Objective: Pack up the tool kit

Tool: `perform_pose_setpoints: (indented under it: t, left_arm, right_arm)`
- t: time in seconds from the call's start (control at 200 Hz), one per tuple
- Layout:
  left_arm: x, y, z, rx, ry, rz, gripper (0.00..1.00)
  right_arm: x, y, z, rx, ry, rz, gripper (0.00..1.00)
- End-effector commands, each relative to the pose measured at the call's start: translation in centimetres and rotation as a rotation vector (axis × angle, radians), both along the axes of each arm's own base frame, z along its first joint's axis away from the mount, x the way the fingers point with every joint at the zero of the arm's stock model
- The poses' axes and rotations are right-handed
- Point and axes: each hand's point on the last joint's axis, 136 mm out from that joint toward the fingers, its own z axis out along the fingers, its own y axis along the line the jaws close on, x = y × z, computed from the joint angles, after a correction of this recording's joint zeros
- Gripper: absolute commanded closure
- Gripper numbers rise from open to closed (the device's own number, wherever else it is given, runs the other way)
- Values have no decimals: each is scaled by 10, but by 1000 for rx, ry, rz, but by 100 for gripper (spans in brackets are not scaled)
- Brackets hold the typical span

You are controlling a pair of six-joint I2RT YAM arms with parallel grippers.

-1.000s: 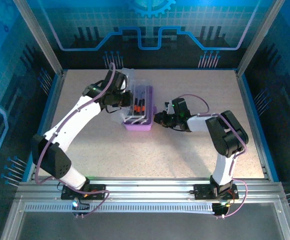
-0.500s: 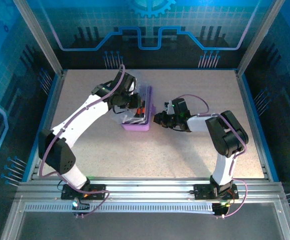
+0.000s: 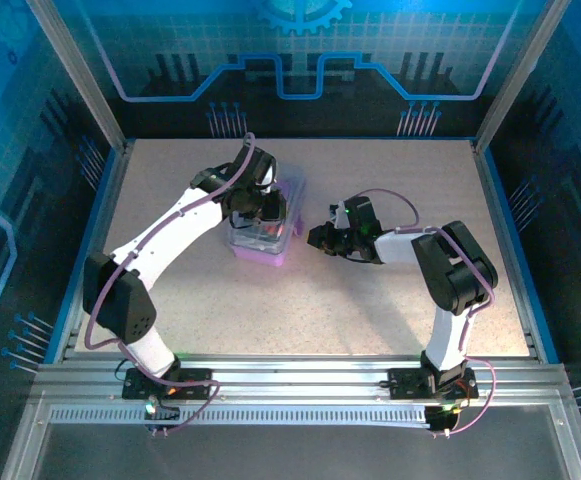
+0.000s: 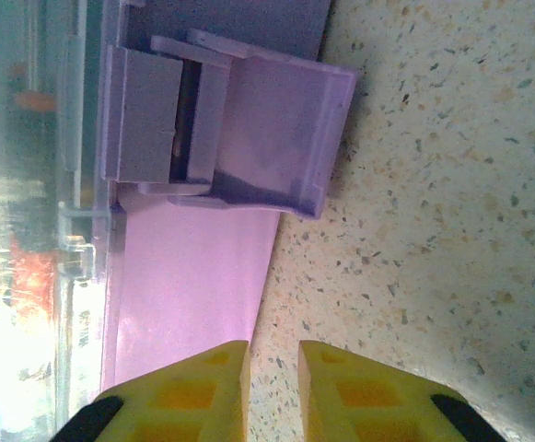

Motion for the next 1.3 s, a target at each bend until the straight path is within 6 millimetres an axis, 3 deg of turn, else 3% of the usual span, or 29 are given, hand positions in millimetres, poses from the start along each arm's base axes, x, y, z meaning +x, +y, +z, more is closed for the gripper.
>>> perform_pose_setpoints:
  t: [0.0,0.14,0.23,0.385,0.49,0.635,0.855,1.081,1.291]
  left_arm:
    - [-5,-7,6,-30,11,-14,73]
    - [2,4,12,42,-28,-7,55]
    - [9,21,15,114,-19,4,51]
    - [32,57,17,211,2,43,31]
    - [50,79,5,266,45,68,17]
    - [68,86,-17,313,86,66,4]
    - [74,70,-49,246,152,13,1]
    - [68,90,-77,280,223,80,4]
    - [57,95,-93,296,253,85,10]
  right_arm:
    - [-10,-10,-4,-7,15,8,77]
    - [-13,-18,-1,-12,11,-1,77]
    - [-16,-24,2,-23,2,2,76]
    - [-22,-33,10,-58,-17,14,68]
    - [-26,-37,18,-85,-44,29,58]
    - [-30,-41,28,-109,-79,39,47]
    - [-37,-45,34,-130,-97,59,43]
    - [-38,-48,33,-133,-93,56,43]
    - [-36,-47,34,-126,-92,56,42]
